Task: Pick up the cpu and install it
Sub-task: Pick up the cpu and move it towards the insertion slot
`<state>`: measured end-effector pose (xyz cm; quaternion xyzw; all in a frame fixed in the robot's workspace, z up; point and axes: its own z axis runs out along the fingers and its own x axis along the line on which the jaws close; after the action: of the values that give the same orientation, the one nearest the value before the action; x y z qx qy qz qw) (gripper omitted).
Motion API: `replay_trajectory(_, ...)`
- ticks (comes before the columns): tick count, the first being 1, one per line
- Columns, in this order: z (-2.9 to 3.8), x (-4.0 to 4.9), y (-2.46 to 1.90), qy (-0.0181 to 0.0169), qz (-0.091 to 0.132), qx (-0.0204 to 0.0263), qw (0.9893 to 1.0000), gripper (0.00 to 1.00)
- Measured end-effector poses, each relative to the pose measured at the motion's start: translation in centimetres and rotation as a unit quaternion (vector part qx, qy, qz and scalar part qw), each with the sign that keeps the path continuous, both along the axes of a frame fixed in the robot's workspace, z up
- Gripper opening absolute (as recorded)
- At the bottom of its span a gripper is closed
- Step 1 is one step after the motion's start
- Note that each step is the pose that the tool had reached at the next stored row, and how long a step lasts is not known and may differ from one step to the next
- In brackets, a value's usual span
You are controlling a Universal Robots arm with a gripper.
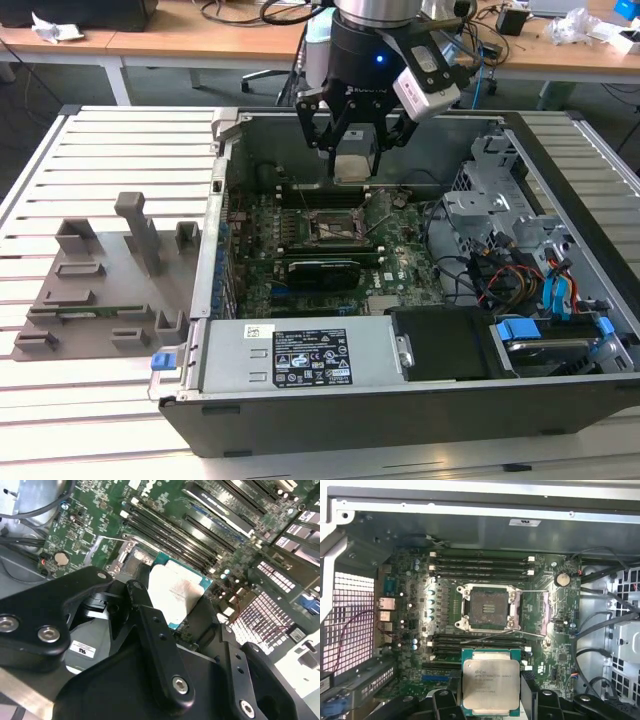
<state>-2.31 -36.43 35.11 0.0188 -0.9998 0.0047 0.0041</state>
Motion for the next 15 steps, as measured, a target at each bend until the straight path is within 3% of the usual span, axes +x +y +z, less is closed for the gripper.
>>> replay_trajectory(3,-0.34,0.48,0.48,0.0001,0.0,-0.0001,1.0,0.55)
replay_trajectory(10,-1.63,0.52,1.62,0.0001,0.001,-0.0002,1.0,0.55)
replay_trajectory(15,-2.55,0.53,2.09,0.0001,0.001,-0.0003,1.0,0.55)
